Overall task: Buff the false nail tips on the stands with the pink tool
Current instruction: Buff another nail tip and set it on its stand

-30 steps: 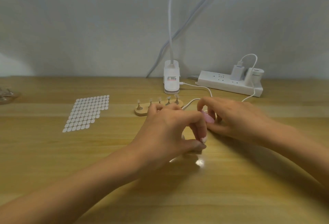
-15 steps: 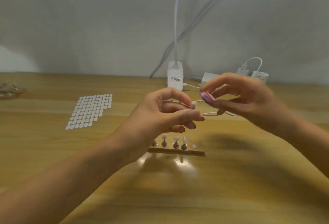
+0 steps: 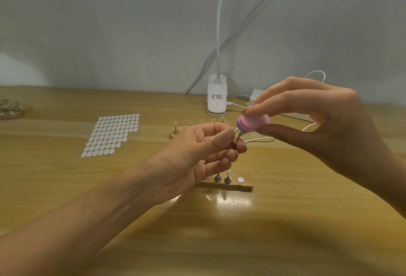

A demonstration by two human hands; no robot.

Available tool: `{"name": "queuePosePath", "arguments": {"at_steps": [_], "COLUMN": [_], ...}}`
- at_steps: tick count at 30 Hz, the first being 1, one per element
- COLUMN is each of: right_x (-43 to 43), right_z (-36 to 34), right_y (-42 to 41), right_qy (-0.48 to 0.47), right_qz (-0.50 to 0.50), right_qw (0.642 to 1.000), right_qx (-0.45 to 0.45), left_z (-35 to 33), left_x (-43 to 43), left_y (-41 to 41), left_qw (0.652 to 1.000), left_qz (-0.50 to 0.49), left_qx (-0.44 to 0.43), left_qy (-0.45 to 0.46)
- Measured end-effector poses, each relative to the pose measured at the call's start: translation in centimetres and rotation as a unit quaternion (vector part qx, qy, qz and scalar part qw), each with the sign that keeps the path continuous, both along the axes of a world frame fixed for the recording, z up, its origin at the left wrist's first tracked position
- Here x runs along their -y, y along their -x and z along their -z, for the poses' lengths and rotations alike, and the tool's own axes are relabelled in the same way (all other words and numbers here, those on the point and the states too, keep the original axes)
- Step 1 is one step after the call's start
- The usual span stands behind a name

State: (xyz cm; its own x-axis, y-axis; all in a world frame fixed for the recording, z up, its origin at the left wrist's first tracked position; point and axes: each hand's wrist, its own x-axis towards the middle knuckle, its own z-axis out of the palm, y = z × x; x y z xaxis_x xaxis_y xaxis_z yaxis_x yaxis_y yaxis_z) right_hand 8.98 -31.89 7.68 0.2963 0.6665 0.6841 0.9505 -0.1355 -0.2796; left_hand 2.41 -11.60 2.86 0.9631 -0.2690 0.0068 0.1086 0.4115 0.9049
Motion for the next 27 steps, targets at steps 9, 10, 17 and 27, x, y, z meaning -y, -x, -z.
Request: {"name": "queuePosePath", "arguments": {"at_steps": [9,10,17,27], "right_x": [1.1,1.6,1.5,1.6], "right_z": [0.2,0.3,5.3,6.7], "right_y": [-2.6,-3.4,-5.9,-7.0], "right_qy": [-0.038,-0.031,0.163,0.197], "right_qz": [0.021,0.043,0.115,0.109], "right_qw": [0.994,0.988,0.972,0.966], "right_qx": [-0.099,-0.147,-0.127,-0.13], "left_z": [-0.7,-1.0,-0.1,1.1], "left_x": [-0.4,-0.5,1.6,2.6], "left_y": [0.0,0.0,0.4,-0.3], "left_qw": [0.986,0.972,0.855,0.722], "left_qz": [-0.022,-0.037,-0.109,-0.154], "left_qx": [0.06,0.096,0.269,0.275], "left_qy": [-0.157,-0.21,-0.431,-0.616]}}
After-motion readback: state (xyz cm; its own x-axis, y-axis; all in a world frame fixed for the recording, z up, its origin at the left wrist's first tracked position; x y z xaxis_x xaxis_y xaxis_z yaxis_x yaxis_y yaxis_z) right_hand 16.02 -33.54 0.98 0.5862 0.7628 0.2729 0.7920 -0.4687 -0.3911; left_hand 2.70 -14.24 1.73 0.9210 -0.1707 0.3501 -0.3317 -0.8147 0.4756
